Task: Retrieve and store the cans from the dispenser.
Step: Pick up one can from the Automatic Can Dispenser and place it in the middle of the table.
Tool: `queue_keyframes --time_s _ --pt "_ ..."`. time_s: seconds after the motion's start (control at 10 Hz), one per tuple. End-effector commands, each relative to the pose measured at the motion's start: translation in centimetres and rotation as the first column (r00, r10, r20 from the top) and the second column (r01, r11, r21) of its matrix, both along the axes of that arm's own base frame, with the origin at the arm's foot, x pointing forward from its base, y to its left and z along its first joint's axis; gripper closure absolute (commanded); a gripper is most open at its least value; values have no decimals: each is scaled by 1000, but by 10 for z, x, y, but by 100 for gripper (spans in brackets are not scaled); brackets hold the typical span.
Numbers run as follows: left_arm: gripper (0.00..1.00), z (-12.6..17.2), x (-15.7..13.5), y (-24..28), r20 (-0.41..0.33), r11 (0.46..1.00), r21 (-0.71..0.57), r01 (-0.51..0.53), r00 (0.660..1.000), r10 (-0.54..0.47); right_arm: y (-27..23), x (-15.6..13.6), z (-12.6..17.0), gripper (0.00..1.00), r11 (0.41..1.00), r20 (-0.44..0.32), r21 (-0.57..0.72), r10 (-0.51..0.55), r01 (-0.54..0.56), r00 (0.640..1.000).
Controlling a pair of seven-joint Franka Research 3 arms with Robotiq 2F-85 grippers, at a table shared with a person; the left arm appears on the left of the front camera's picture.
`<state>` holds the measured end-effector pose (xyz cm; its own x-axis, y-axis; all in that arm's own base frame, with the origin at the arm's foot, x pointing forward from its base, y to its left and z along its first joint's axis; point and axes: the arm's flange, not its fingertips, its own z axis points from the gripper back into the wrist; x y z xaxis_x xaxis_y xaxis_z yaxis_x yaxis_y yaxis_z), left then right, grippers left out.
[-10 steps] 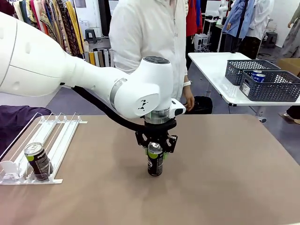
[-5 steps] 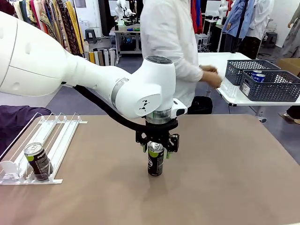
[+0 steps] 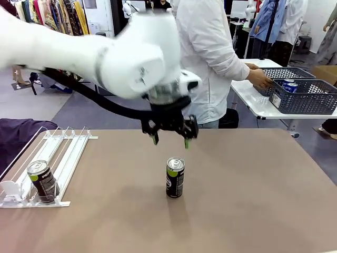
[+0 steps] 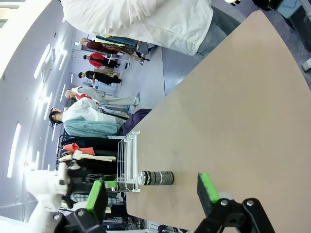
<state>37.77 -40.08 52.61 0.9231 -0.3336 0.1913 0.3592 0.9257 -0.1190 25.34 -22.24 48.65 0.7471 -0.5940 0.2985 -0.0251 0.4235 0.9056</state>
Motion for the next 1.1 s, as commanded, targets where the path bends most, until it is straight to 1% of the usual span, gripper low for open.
queue_keyframes --time_s 0.0,0.1,0.2,0.3,0.4,0.5,0.6,0.7,0.8,0.9,1.0 --pt "0 32 -13 80 -79 995 -95 10 997 -18 0 3 2 0 1000 39 11 -3 2 999" --pt "0 50 -9 126 -107 982 -184 -46 994 27 0 3 2 0 1000 39 11 -3 2 999" --pt "0 64 -8 179 -137 952 -292 -91 989 52 0 3 2 0 1000 39 11 -3 2 999" --pt "0 72 -9 237 -155 898 -424 -121 986 59 0 3 2 0 1000 39 11 -3 2 999" --pt "0 70 -12 302 -164 835 -514 -194 978 126 0 3 2 0 1000 39 11 -3 2 999" --pt "0 58 -19 350 -159 781 -601 -170 983 91 0 3 2 0 1000 39 11 -3 2 999" --pt "0 38 -21 391 -195 709 -670 -221 974 119 0 3 2 0 1000 39 11 -3 2 999" --pt "0 10 -24 430 -213 625 -743 -238 970 116 0 3 2 0 1000 39 11 -3 2 999" --pt "0 -16 -26 462 -272 541 -770 -339 941 202 0 3 2 0 1000 39 11 -3 2 999" --pt "0 -41 -32 491 -273 421 -840 -342 937 217 0 3 2 0 1000 39 11 -3 2 999" --pt "0 -58 -40 512 -354 283 -856 -432 890 289 0 3 2 0 1000 39 11 -3 2 999"
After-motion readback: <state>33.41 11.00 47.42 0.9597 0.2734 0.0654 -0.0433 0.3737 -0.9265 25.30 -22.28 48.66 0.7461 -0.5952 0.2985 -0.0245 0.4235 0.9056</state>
